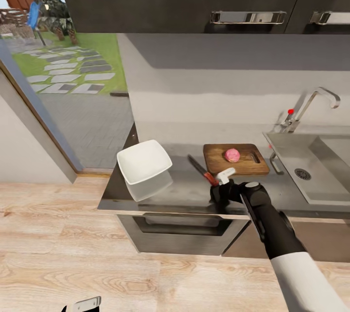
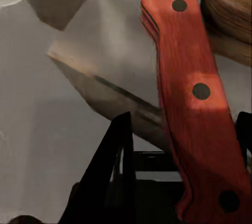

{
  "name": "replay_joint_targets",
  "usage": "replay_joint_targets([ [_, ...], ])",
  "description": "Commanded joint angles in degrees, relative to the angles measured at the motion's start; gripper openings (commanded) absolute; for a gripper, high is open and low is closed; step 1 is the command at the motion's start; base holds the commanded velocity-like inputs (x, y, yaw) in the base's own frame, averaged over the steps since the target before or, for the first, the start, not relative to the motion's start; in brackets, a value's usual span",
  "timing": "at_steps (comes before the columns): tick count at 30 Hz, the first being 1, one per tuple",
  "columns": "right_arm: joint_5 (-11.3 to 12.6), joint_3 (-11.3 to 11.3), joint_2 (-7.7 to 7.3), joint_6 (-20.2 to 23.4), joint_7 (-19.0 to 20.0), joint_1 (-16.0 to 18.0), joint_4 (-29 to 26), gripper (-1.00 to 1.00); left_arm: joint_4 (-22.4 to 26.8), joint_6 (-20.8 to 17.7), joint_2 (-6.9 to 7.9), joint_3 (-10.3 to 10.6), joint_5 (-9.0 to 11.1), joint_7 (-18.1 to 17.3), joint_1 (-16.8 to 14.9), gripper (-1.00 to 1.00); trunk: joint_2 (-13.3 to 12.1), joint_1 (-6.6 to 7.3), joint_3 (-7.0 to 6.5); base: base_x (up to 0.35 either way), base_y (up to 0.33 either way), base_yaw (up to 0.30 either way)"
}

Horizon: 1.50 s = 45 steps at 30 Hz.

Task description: In the kitchen, take the Vidalia onion out of the sink, dice it on the chopping board with the paring knife, put the diced onion into the bowl on the countertop, then place both the paring knife and the chopping board into the sink.

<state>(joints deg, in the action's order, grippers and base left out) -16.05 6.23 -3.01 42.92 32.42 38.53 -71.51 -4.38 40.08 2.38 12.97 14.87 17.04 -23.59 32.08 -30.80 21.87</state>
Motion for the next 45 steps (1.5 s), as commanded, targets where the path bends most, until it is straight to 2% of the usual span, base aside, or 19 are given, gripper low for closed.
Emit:
replay_joint_targets([
  [1,0.14,0.63,0.02,0.59,0.54,0.02,3.64,-1.00,-0.20,0.26,-0.02,0.49,0.25,0.19,-0.08,1.00,0.06,-0.03,0.09,0.000,0.000,0.000],
  [5,0.14,1.56,0.25,0.58,0.54,0.02,3.61,-1.00,-0.21,0.26,-0.01,0.48,0.25,0.19,-0.10,1.00,0.06,-0.03,0.09,0.000,0.000,0.000],
  [17,0.15,1.80,0.77,0.58,0.54,0.04,3.64,-1.00,-0.19,0.26,-0.01,0.55,0.25,0.19,-0.08,1.00,0.06,-0.03,0.09,0.000,0.000,0.000],
  [23,0.14,4.47,1.14,0.56,0.42,0.03,3.64,-1.00,-0.21,0.26,-0.01,0.53,0.25,0.19,-0.10,1.00,0.06,-0.03,0.09,0.000,0.000,0.000],
  [26,0.15,5.01,1.45,0.53,0.38,0.04,3.65,-1.00,-0.19,0.26,-0.01,0.52,0.25,0.19,-0.10,1.00,0.06,-0.03,0.09,0.000,0.000,0.000],
  [31,0.14,5.20,2.39,0.57,0.37,0.02,3.58,-1.00,-0.19,0.26,-0.01,0.50,0.25,0.19,-0.09,1.00,0.06,-0.03,0.09,0.000,0.000,0.000],
  [45,0.08,4.92,2.45,0.50,0.34,0.05,3.57,-1.00,-0.21,0.26,-0.01,0.48,0.25,0.19,-0.12,1.00,0.06,-0.03,0.09,0.000,0.000,0.000],
])
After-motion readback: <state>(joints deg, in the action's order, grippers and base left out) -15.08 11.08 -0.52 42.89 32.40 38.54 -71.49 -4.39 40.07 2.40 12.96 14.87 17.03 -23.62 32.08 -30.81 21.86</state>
